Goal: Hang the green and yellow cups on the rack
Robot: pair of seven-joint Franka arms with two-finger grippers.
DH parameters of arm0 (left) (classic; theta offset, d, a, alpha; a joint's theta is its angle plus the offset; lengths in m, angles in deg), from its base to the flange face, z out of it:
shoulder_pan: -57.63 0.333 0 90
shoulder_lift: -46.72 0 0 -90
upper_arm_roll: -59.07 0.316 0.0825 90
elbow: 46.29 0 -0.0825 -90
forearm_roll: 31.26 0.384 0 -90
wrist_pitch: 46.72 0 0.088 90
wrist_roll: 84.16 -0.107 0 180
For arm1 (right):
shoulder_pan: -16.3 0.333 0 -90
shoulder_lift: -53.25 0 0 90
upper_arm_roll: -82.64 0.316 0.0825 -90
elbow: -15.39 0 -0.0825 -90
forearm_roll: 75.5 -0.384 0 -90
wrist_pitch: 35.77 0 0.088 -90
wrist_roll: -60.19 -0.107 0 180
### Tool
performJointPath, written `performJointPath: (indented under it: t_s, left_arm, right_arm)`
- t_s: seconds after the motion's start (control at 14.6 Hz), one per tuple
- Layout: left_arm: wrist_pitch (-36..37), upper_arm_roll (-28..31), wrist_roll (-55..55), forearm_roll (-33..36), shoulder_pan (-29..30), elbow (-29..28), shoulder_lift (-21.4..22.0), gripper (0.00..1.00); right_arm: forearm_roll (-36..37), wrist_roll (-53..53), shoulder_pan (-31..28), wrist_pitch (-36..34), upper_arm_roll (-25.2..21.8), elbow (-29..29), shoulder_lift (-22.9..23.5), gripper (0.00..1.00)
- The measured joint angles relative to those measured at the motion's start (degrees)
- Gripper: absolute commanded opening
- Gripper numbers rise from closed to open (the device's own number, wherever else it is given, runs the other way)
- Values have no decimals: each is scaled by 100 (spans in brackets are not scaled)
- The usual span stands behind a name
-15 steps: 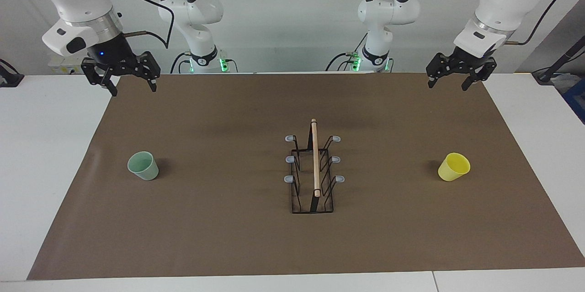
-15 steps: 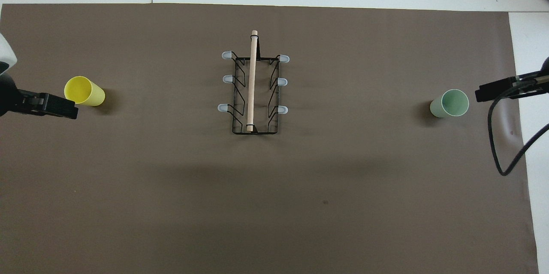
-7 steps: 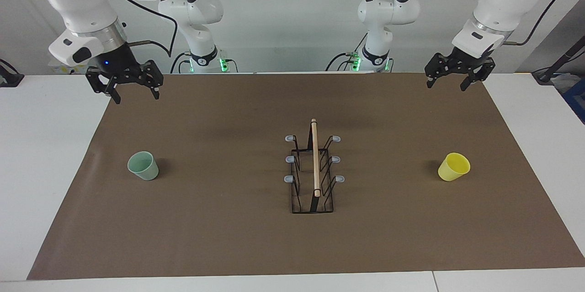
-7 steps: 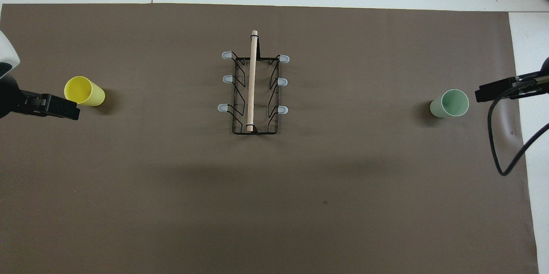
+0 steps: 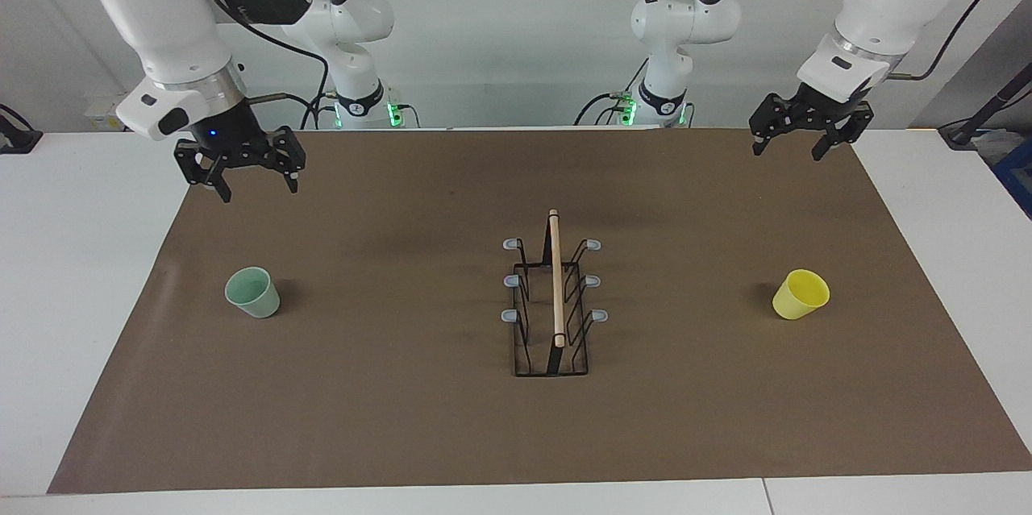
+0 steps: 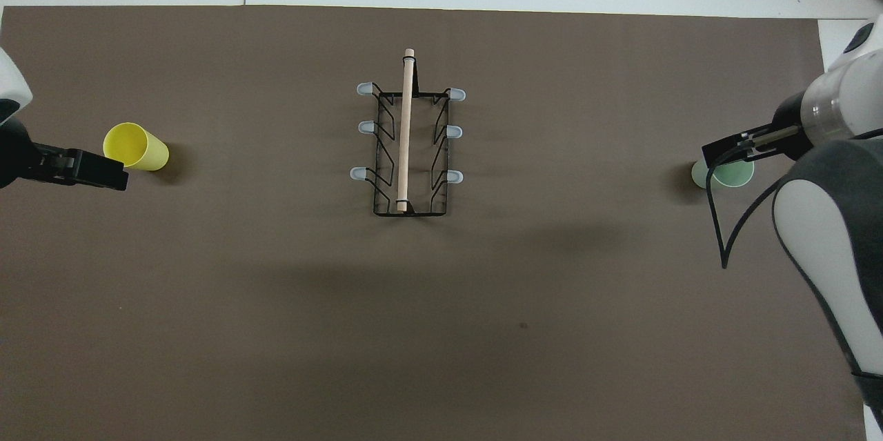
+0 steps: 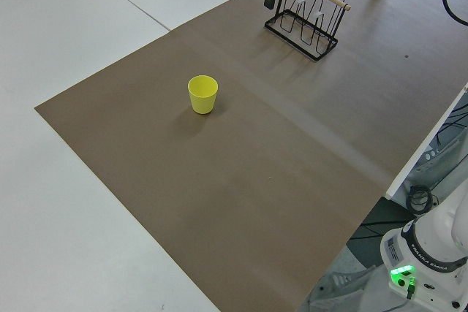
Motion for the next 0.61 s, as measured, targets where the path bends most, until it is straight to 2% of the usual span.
performJointPath:
  t_s: [0.27, 0.61]
  left_arm:
    - [-2, 7, 6, 1, 0, 252, -251, 100]
    - [128, 194, 89, -44, -8, 1112, -1136, 100]
  right_arm:
    - [553, 457, 132, 2, 7, 165, 202, 100]
    - [1600, 1444, 331, 2, 13, 255, 663, 100]
